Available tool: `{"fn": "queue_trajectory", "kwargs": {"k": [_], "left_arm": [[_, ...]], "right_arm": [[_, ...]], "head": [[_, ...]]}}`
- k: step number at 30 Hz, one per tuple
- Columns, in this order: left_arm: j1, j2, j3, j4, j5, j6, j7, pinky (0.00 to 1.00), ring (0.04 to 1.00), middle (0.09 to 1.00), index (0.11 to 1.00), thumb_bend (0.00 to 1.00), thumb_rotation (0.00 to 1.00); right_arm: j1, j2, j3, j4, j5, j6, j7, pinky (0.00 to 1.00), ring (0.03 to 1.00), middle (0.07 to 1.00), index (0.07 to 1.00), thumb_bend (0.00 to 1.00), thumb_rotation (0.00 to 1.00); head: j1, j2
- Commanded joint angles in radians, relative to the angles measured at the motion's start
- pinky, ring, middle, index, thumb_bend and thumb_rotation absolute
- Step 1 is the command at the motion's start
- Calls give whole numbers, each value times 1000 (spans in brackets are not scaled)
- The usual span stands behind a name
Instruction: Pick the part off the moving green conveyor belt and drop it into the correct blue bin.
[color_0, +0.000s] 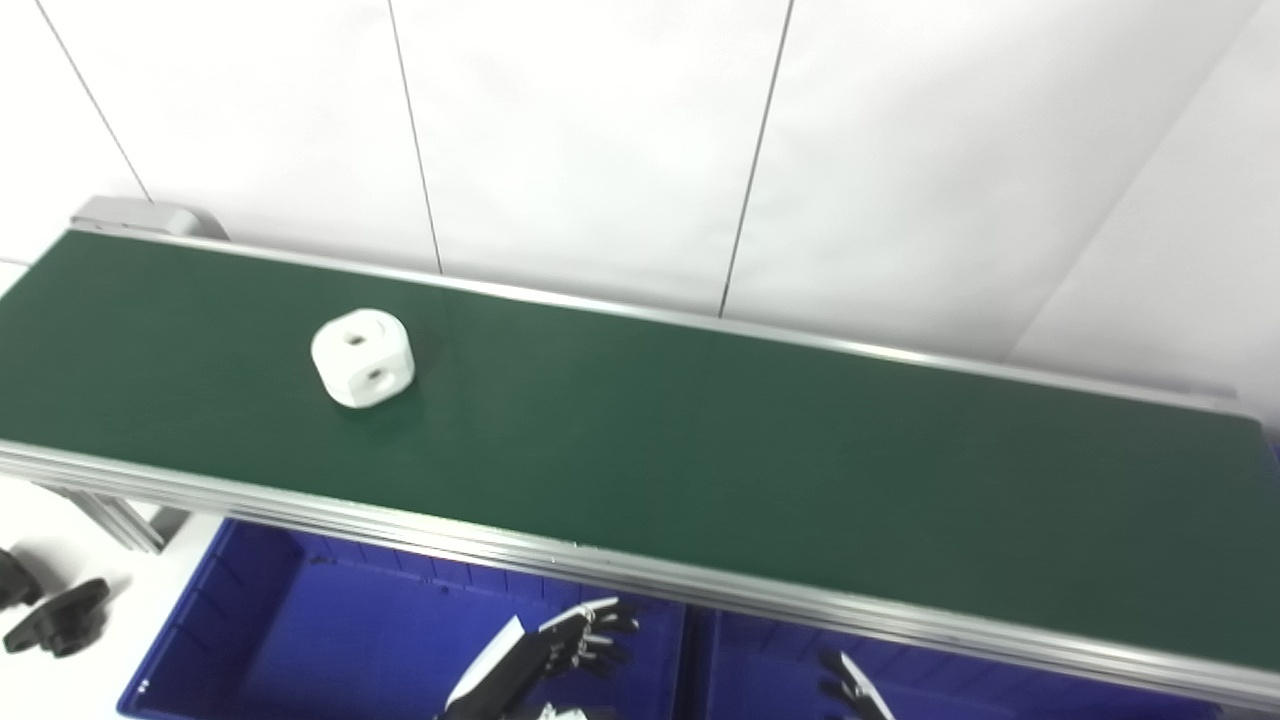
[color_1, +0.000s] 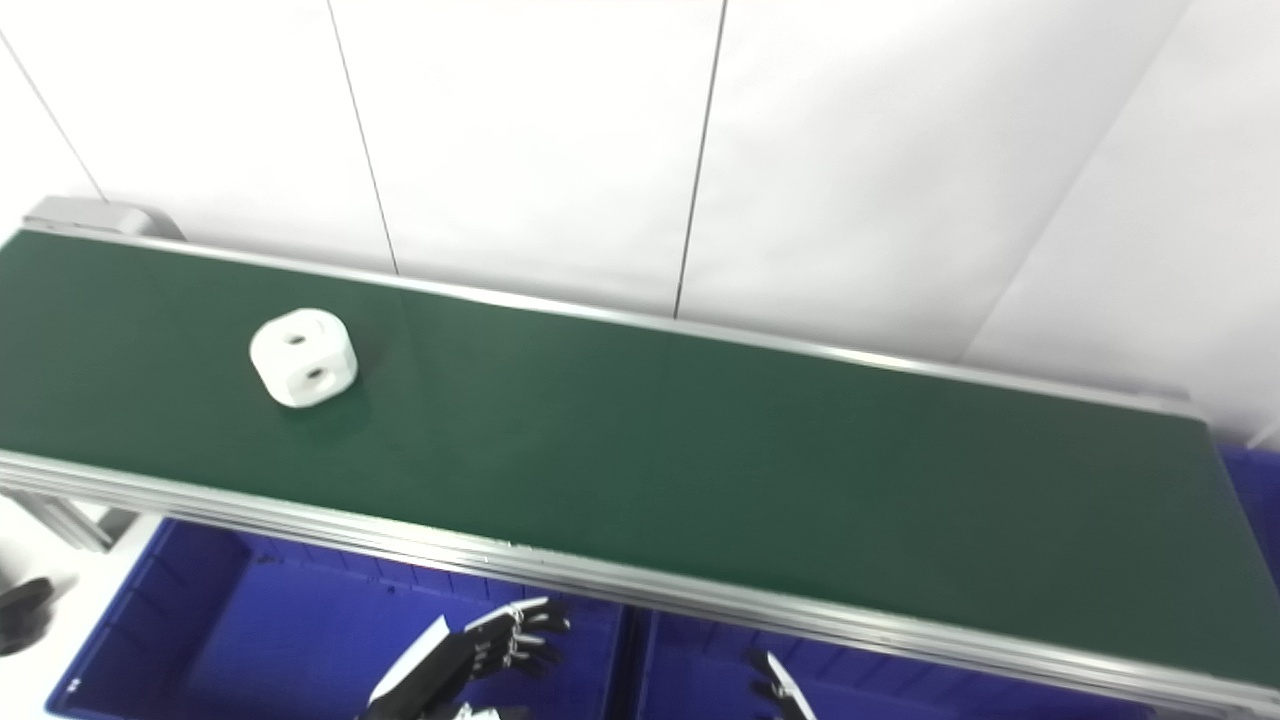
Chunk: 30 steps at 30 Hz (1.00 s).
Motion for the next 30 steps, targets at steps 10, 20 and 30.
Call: {"fn": "queue_trajectory", "kwargs": {"k": [10,20,30], "left_arm": [[2,36,-32,-139,-11,-33,34,666,729,806,821,814,590],[-11,97,28,-393,12,-33,31,680,750,821,845,867,593],[-81,137,119,-511,-28,-11,-54,714,798,847,865,832,482]], "right_arm": [[-10,-2,11,7,3,-58,-36,696,871,915,921,772,637],[-24,-11,31,27,19,-58,-57,692,870,918,924,769,623],[-47,-9,51,48,1,-59,-89,657,844,903,911,781,645]], "head": [[14,-43],[21,-53],[-3,-60]]}}
